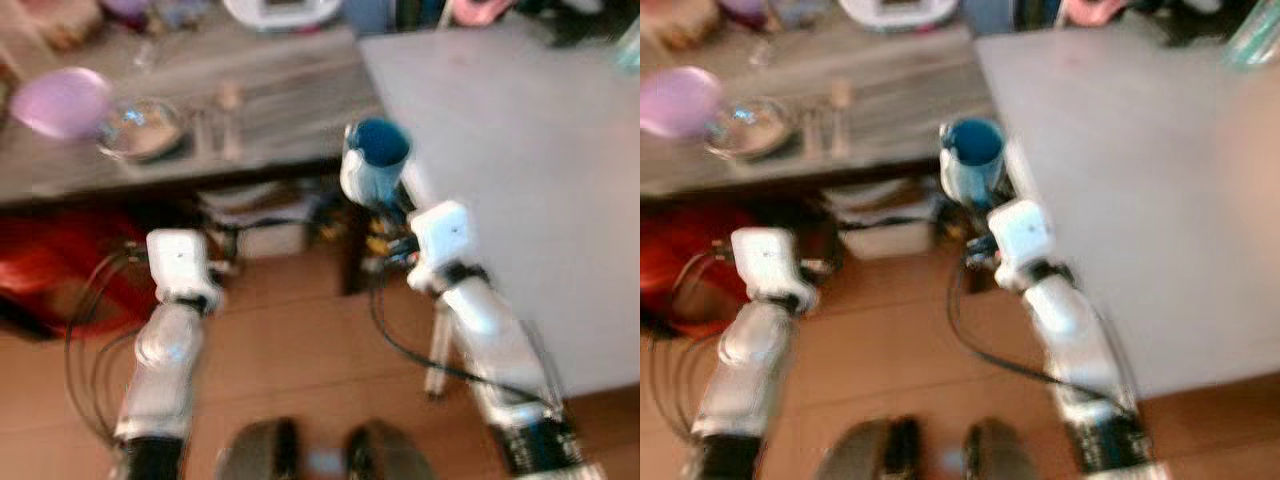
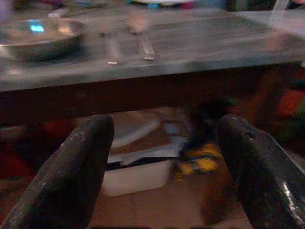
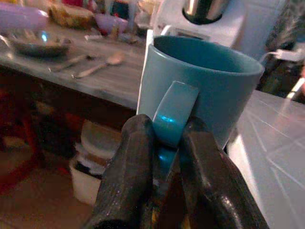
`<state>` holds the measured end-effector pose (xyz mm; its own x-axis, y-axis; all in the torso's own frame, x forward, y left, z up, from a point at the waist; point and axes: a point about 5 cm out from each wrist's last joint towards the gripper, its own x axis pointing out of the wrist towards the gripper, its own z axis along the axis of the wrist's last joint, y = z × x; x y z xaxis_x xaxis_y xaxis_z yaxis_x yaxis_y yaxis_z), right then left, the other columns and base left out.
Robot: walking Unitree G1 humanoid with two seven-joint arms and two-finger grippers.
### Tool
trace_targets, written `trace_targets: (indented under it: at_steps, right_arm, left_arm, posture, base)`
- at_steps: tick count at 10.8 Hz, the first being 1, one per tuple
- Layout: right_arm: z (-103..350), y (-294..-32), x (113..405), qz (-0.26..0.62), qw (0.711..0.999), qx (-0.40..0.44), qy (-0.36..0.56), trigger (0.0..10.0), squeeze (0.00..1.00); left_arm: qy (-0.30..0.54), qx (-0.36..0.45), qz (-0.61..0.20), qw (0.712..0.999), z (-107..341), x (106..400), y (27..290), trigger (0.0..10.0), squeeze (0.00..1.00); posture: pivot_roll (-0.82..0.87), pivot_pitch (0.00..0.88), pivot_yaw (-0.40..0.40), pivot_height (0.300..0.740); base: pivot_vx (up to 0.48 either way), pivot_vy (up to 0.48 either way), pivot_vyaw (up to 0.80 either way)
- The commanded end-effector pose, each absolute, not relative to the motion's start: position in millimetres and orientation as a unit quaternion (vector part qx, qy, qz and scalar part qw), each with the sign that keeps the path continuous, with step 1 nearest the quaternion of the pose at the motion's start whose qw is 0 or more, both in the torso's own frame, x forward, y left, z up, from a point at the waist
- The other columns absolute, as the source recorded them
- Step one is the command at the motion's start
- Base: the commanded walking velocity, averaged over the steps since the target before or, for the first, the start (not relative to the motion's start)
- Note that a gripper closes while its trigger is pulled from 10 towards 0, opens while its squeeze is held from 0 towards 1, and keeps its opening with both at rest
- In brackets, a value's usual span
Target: Setting the table
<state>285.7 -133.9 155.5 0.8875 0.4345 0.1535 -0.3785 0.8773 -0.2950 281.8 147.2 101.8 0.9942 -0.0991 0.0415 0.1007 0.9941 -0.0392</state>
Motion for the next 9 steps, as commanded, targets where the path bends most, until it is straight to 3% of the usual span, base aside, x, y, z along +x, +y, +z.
trace_targets:
  at_steps: [1, 4, 8, 9]
  right_arm:
    - [164.4, -132.9, 286.0, 0.210, 0.961, -0.129, -0.129, 0.0, 0.00]
    - [166.9, -138.2, 289.6, 0.191, 0.963, -0.133, -0.132, 0.0, 0.00]
    - [167.2, -139.3, 289.6, 0.183, 0.965, -0.136, -0.133, 0.0, 0.00]
    - [171.4, -141.3, 291.2, 0.174, 0.965, -0.140, -0.139, 8.1, 0.00]
  left_arm:
    - [-0.016, -0.007, -0.042, 0.999, 99.8, 281.2, 152.8, 10.0, 0.00]
    - [-0.016, -0.004, -0.042, 0.999, 99.3, 283.7, 149.8, 10.0, 0.00]
    - [-0.025, -0.007, -0.041, 0.999, 101.7, 284.4, 145.1, 10.0, 0.00]
    - [-0.032, 0.001, -0.043, 0.999, 104.1, 283.8, 144.6, 10.0, 0.00]
  posture:
    - [-0.06, 0.131, 0.030, 0.740]
    - [-0.06, 0.133, 0.032, 0.740]
    - [-0.06, 0.137, 0.033, 0.740]
    - [-0.06, 0.137, 0.034, 0.740]
  base:
    - [0.000, 0.435, 0.00]
    - [0.341, 0.326, 0.00]
    - [0.480, 0.000, 0.00]
    - [0.480, 0.000, 0.00]
